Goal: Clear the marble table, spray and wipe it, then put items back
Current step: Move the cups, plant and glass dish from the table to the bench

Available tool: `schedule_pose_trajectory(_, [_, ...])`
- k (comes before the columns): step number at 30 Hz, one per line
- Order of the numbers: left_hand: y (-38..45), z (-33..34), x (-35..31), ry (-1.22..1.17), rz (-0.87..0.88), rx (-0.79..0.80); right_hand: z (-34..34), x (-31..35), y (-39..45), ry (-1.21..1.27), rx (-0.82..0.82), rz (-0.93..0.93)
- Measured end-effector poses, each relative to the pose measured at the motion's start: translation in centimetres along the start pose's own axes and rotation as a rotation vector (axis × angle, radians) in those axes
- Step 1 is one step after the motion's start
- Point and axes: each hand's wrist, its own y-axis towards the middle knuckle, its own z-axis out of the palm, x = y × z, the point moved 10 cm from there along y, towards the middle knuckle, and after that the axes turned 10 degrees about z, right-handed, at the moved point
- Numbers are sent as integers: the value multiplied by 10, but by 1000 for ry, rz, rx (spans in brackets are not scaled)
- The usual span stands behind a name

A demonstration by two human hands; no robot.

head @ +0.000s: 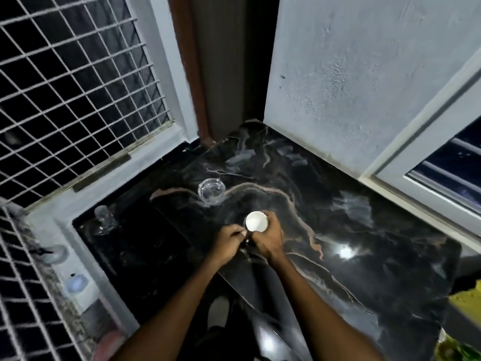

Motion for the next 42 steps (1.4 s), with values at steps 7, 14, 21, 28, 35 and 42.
schedule_pose_trajectory(7, [71,-57,16,-75,-138,22,41,18,33,42,-97,152])
schedule_pose_trajectory(14, [113,-139,55,169,-347,-365,51,2,45,66,-153,273])
schedule_pose_trajectory(21, [148,-141,72,347,-463,-198,48,-10,56,72,-206,325])
schedule_pose_trajectory(28, [148,-139,73,213,-481,-208,34,-16,49,49,-248,324])
schedule_pose_trajectory(35, [110,-99,48,-70,-363,-215,-3,-33,28,101,-309,307])
schedule_pose_trajectory(42, [59,-19,23,63,-265,29,-76,-62,-18,148,-443,239])
